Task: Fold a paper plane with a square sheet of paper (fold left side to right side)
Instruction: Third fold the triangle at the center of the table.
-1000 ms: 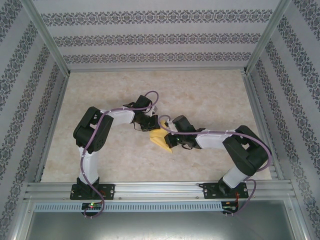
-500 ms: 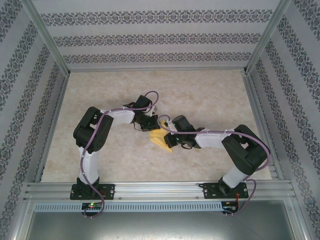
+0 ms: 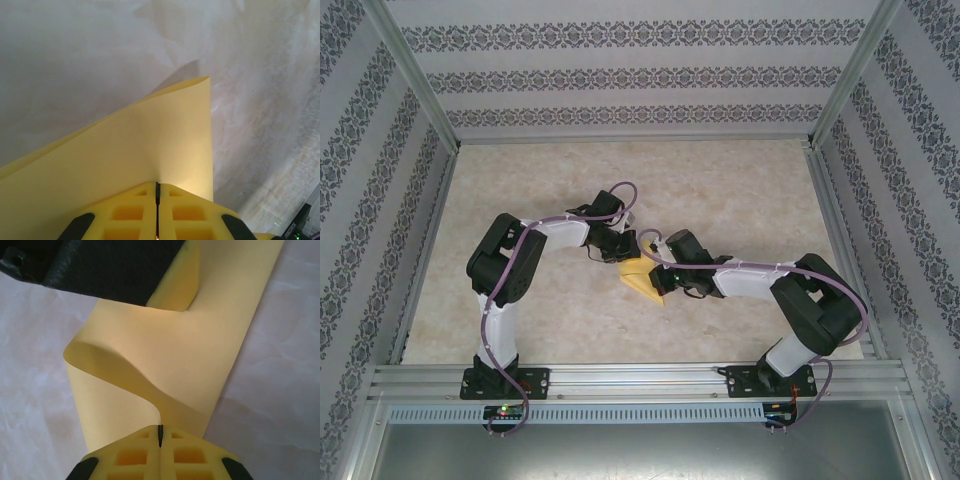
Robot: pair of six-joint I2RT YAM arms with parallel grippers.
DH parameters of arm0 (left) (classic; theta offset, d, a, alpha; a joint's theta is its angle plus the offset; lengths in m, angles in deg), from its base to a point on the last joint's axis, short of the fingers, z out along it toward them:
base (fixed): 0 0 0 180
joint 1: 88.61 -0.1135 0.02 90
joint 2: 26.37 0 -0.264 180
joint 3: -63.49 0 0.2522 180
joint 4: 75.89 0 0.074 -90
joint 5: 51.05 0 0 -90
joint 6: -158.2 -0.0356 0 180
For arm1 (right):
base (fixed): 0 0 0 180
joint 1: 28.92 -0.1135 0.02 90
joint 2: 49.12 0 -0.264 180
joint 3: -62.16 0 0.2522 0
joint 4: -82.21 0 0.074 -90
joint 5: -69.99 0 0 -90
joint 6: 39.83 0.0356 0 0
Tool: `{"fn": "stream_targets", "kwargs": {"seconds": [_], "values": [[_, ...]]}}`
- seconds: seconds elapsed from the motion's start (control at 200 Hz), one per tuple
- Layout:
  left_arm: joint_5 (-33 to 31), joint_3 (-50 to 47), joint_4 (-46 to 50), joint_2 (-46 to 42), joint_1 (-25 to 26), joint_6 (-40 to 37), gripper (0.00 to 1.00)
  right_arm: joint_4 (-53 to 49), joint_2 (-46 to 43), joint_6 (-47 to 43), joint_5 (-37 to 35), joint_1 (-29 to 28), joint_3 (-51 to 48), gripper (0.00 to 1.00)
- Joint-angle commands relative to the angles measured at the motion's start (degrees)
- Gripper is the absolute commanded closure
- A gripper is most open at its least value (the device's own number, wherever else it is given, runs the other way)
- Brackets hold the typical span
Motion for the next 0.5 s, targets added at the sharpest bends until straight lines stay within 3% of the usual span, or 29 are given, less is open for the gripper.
{"fn": "stream_targets", "kwargs": {"seconds": [0.0,0.495], "values": [[-1.2,0.03,1.44,0.84,1.17,-0.88,0.91,-0.26,1.01,0.87,-0.89,0.47,-0.29,1.0],[-0.99,0.25,1.52,0.07,1.26,-0.88,0.88,-1.91,4.47,0.5,-0.81,0.29,1.2,1.0]]}}
